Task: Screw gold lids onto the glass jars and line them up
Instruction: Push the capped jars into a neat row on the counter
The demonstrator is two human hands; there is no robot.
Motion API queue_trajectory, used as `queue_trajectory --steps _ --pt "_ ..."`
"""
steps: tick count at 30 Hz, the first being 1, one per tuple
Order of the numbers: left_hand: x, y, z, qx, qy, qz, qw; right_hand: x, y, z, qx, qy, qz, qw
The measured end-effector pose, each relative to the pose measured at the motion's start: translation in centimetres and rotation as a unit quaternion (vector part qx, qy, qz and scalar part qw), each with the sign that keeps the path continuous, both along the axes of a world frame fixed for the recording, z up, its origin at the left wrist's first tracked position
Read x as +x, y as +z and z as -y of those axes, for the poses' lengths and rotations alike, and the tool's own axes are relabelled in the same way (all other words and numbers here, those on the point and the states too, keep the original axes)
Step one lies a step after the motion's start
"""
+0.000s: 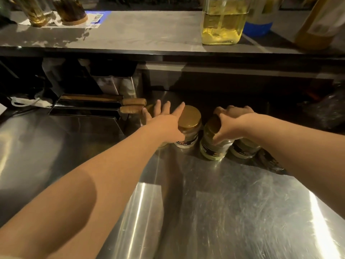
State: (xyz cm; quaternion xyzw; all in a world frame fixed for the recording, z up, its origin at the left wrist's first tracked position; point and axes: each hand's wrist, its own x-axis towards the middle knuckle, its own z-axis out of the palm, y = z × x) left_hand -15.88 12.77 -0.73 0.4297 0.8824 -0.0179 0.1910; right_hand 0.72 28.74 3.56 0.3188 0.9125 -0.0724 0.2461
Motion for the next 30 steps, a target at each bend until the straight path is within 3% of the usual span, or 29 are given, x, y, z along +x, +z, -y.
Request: queue_trajectory --steps 4,15,21,26,30 --pt "-0.6 -0.2 0.3 0.012 0.001 0.021 1.0 -1.1 0.4 -0.3 0.022 -0.016 -0.051 0.998" --pt "-0.5 -0.2 0.4 0.02 0.012 0.024 0.999 -1.2 1.2 -0.6 0.023 0.026 -0.03 0.999" --pt "-0.4 -0.2 0.4 0.016 0.015 0.023 0.999 0.6 3.4 -2.5 -0.02 -0.024 -0.002 1.0" --pt "-0.5 0.0 0.1 0.015 0.028 0.04 0.999 4.7 3.9 -4.5 0.017 -0.04 0.068 0.997" --pt "-0.4 0.2 0.2 0.015 0.038 0.044 0.998 5.6 3.0 -5.2 -0.014 -0.046 -0.005 0.999"
